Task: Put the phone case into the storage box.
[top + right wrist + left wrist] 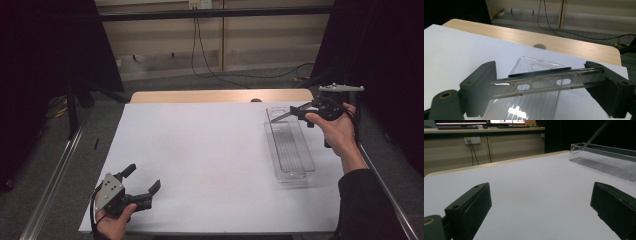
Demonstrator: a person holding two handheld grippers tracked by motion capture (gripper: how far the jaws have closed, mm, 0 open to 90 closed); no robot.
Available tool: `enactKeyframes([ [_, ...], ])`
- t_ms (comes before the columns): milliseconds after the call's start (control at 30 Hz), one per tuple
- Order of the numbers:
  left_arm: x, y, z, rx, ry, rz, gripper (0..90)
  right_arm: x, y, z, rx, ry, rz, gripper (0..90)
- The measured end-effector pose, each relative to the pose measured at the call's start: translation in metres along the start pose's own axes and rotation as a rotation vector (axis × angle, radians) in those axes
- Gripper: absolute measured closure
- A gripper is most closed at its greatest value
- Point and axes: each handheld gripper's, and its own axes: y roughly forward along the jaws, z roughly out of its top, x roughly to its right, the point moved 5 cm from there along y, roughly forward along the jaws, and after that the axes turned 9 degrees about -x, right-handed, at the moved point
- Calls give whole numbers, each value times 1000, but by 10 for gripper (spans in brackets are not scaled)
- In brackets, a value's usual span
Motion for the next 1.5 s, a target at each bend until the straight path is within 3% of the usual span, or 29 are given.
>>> enactKeyframes([
  [100, -1, -1, 0, -2, 4, 13, 33, -2, 5, 0, -14, 0, -20, 124],
  [500, 1, 0, 0, -2, 0, -1, 33, -8, 21, -5, -45, 21, -79, 124],
  [1100, 1, 1, -1, -10, 9, 6, 33, -11, 38, -5, -38, 96, -141, 124],
  [1500, 1, 1, -1, -13, 10, 1, 33, -13, 47, -7, -31, 110, -171, 124],
])
